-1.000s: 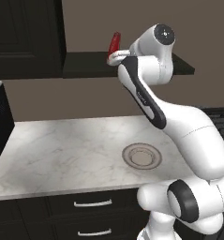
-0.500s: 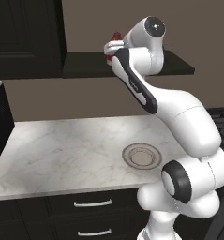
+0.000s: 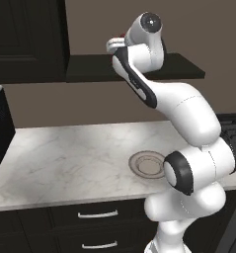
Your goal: Move the hot dog bun to the plate on the dining table and place the condiment next to that plate. Then navigate to the fridge and take the sausage and place it on the plate as well.
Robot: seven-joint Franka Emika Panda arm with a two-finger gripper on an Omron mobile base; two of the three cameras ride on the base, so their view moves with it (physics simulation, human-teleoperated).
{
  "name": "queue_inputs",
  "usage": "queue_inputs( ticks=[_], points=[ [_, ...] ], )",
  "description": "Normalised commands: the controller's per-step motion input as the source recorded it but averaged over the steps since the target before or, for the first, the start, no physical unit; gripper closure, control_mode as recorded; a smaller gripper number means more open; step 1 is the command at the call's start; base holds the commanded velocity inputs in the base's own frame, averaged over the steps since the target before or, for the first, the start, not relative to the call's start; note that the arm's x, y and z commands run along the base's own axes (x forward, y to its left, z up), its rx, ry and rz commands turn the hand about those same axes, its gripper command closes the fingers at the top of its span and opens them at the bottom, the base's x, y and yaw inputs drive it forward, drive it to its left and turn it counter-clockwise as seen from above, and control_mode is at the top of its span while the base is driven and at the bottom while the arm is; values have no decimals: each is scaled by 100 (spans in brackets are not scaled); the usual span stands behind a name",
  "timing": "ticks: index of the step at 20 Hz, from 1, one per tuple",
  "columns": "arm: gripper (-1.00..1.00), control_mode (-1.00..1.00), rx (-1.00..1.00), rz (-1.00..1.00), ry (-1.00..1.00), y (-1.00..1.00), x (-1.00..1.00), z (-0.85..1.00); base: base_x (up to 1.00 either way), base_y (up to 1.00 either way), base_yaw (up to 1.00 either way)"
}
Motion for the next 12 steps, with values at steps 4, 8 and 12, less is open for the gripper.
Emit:
queue_inputs(
  ticks=[4, 8, 12],
  points=[
    [-100, -100, 0, -5, 0, 0, 25, -9, 0, 0, 0],
    [-100, -100, 0, -3, 0, 0, 34, -13, 0, 0, 0],
    [-100, -100, 0, -2, 0, 0, 37, -8, 0, 0, 0]
  ],
)
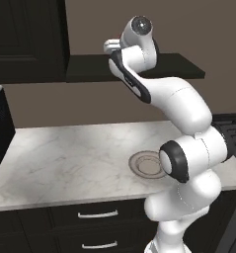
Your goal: Move the hot dog bun to the plate on the dining table and place the condiment next to that plate. Then navigate to the fridge and take the sausage and place it on the plate as well.
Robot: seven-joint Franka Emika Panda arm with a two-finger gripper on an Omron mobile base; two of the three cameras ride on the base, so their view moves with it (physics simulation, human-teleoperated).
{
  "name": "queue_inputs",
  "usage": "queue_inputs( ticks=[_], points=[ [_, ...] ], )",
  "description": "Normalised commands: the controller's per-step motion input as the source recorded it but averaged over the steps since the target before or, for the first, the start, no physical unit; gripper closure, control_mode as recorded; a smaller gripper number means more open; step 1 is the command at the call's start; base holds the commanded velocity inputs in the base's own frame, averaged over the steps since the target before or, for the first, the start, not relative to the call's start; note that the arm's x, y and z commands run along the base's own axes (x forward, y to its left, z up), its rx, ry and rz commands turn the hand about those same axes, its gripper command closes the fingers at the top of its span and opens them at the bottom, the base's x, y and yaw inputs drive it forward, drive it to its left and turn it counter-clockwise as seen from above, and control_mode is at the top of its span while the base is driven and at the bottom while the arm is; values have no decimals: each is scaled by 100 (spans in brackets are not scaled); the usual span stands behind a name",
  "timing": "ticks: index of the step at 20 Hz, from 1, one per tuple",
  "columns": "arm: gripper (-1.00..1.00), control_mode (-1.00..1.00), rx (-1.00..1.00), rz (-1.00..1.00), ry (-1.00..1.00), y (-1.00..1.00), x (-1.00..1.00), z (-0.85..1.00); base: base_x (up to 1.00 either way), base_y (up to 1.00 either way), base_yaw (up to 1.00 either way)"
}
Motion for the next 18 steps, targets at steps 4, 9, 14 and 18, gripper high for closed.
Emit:
queue_inputs(
  ticks=[4, 9, 14, 18],
  points=[
    [-100, -100, 0, -1, 0, 0, 28, -4, 0, 0, 0],
    [-100, -100, 0, 0, 0, 0, 19, -5, 0, 0, 0],
    [-100, -100, 0, 0, 0, 0, 27, -9, 0, 0, 0],
    [100, -100, 0, 0, 0, 0, 19, -7, 0, 0, 0]
  ],
)
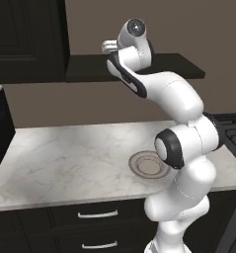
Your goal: Move the hot dog bun to the plate on the dining table and place the condiment next to that plate. Then navigate to the fridge and take the sausage and place it on the plate as well.
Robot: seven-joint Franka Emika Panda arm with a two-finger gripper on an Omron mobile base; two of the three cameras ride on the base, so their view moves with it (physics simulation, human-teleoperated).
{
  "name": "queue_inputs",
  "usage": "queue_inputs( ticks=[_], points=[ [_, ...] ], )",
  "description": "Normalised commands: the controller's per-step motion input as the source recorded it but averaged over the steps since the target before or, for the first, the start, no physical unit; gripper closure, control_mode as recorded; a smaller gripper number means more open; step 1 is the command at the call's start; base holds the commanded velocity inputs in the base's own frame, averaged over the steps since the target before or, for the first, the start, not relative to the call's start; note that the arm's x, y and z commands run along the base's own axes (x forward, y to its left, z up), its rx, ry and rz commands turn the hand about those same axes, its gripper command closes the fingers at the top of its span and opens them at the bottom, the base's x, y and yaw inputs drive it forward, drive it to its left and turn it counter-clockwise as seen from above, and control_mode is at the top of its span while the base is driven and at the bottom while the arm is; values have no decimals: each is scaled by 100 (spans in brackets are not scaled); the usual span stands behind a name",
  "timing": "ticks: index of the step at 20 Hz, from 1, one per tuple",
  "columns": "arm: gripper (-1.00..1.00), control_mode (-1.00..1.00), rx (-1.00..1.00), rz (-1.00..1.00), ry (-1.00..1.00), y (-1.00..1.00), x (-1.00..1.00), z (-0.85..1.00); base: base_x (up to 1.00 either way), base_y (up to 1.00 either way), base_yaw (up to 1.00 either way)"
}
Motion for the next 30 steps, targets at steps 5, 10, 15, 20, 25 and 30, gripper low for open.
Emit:
queue_inputs(
  ticks=[5, 10, 15, 20, 25, 30],
  points=[
    [100, -100, 0, 0, -1, 0, -4, 0, 0, 0, 0],
    [100, -100, 0, 0, -9, -1, -54, 3, 0, 0, 0],
    [100, -100, 5, 1, -8, -41, -100, 49, 0, 0, 0],
    [100, -100, 1, 4, 0, -55, -100, 73, 0, 0, 0],
    [100, -100, -11, 6, 9, -32, -100, 45, 0, 0, 0],
    [100, -100, -25, 5, 20, -35, -100, -36, 0, 0, 0]
  ],
)
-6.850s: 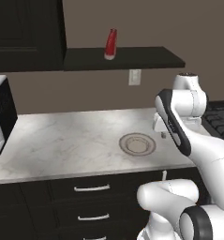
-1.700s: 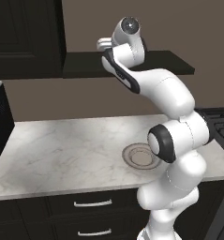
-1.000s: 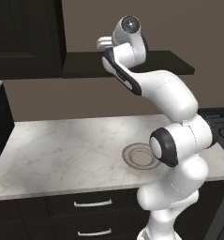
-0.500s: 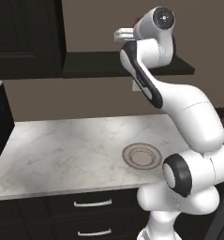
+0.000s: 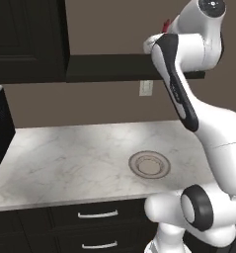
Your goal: Move the hot dog bun to the plate on the dining table and place the condiment next to that plate. Then navigate to the fridge and take the sausage and place it on the plate as well.
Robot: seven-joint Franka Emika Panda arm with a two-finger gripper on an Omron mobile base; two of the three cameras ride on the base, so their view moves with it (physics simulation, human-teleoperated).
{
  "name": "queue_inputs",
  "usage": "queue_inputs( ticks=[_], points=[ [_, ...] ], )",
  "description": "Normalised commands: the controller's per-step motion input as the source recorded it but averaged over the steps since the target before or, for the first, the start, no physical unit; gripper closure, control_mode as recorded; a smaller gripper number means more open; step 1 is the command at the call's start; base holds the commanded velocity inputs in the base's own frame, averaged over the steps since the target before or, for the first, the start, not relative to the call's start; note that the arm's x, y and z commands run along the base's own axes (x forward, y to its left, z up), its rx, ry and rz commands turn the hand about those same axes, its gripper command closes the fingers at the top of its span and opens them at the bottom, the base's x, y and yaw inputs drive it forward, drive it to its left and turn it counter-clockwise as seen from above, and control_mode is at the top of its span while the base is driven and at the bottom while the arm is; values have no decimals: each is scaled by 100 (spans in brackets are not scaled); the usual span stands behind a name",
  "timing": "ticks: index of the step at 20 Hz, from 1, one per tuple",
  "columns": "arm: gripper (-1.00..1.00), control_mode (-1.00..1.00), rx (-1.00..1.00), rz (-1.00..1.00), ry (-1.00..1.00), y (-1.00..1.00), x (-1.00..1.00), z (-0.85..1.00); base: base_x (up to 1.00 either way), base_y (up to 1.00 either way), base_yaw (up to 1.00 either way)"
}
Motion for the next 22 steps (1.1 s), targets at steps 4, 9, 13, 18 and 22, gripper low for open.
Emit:
queue_inputs(
  ticks=[4, 9, 13, 18, 22],
  points=[
    [100, -100, -9, 2, 8, -27, -100, -68, 0, 0, 0],
    [100, -100, 6, 1, -12, -27, -100, -50, 0, 0, 0],
    [100, -100, 6, 0, -25, -5, -65, -51, 0, 0, 0],
    [100, -100, 0, 0, -9, 3, -1, -29, 0, 0, 0],
    [100, 100, 0, 0, -1, 0, -11, -6, -75, 0, 0]
  ],
)
